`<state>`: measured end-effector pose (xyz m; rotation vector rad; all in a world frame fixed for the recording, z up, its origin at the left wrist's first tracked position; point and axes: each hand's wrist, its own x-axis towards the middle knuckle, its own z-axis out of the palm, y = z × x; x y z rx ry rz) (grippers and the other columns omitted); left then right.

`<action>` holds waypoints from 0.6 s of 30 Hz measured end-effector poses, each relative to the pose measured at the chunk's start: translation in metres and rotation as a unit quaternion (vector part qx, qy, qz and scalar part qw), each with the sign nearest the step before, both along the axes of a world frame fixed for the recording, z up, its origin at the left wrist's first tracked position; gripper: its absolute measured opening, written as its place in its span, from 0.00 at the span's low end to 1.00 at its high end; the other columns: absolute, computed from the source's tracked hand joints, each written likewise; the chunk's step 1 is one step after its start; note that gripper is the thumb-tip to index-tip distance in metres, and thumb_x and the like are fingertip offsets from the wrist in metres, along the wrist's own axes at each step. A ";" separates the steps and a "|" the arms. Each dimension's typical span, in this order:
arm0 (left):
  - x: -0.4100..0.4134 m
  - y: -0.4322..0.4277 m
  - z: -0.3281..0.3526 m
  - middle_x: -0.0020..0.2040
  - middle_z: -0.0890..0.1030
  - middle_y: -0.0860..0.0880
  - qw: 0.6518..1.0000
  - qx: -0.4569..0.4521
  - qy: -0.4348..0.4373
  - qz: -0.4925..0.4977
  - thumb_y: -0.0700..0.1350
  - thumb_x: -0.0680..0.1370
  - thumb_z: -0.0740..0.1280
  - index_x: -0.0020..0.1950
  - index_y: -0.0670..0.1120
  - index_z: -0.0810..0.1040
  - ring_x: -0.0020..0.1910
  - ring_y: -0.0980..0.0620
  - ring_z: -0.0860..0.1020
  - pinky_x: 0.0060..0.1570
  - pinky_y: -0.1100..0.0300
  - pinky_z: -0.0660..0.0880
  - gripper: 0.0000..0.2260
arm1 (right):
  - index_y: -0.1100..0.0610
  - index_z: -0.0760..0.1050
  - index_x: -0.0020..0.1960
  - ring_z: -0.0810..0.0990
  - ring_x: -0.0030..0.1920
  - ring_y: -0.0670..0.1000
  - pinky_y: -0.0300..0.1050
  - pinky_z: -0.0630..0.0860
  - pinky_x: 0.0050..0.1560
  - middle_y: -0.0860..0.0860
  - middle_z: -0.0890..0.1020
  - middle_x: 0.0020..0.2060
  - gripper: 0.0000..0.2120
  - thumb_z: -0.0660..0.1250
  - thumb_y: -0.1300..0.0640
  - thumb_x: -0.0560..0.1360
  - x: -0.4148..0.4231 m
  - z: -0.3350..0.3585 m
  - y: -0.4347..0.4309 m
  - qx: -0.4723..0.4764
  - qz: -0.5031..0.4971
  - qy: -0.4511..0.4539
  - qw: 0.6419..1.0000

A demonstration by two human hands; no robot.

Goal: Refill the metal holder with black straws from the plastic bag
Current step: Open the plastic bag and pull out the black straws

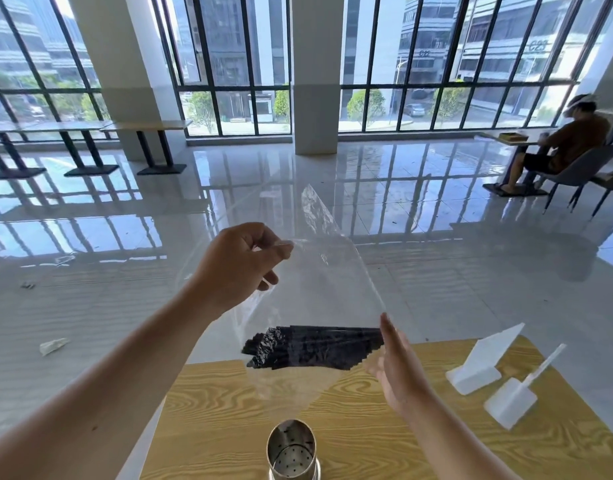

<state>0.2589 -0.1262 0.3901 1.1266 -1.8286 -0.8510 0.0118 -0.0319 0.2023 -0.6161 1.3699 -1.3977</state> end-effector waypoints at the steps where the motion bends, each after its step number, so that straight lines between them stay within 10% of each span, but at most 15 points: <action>1: 0.001 0.001 0.001 0.40 0.87 0.48 1.000 0.011 0.018 0.002 0.49 0.77 0.76 0.39 0.48 0.82 0.32 0.50 0.86 0.30 0.59 0.81 0.10 | 0.50 0.50 0.86 0.64 0.81 0.64 0.58 0.70 0.69 0.59 0.59 0.84 0.52 0.64 0.26 0.73 0.005 0.002 0.000 -0.002 0.001 -0.073 0.997; 5: 0.004 0.008 0.006 0.41 0.87 0.49 0.999 0.010 0.046 0.019 0.51 0.77 0.76 0.40 0.48 0.83 0.33 0.49 0.87 0.30 0.60 0.80 0.09 | 0.52 0.47 0.87 0.72 0.75 0.68 0.62 0.73 0.73 0.62 0.64 0.81 0.53 0.64 0.28 0.74 0.024 0.002 -0.001 0.007 0.015 -0.211 0.977; 8: 0.012 0.013 0.014 0.47 0.88 0.44 0.998 0.040 0.039 0.006 0.49 0.77 0.76 0.43 0.43 0.81 0.36 0.48 0.87 0.34 0.54 0.83 0.11 | 0.59 0.69 0.79 0.84 0.65 0.63 0.63 0.76 0.70 0.60 0.82 0.69 0.37 0.65 0.36 0.78 0.029 0.009 -0.005 -0.028 0.034 -0.223 0.974; 12: 0.039 0.019 0.035 0.55 0.88 0.46 0.989 0.097 -0.079 -0.079 0.57 0.70 0.79 0.40 0.47 0.83 0.54 0.54 0.85 0.68 0.44 0.75 0.14 | 0.61 0.77 0.67 0.89 0.50 0.58 0.60 0.81 0.57 0.58 0.89 0.51 0.22 0.68 0.46 0.80 0.020 0.025 -0.019 -0.046 -0.004 -0.188 0.981; 18: 0.072 0.017 0.049 0.74 0.78 0.44 0.873 0.360 -0.030 -0.327 0.51 0.87 0.57 0.71 0.47 0.80 0.74 0.44 0.75 0.72 0.44 0.73 0.18 | 0.58 0.80 0.64 0.89 0.55 0.58 0.63 0.83 0.58 0.61 0.88 0.57 0.16 0.68 0.49 0.82 0.004 0.035 -0.035 -0.074 -0.009 -0.189 0.979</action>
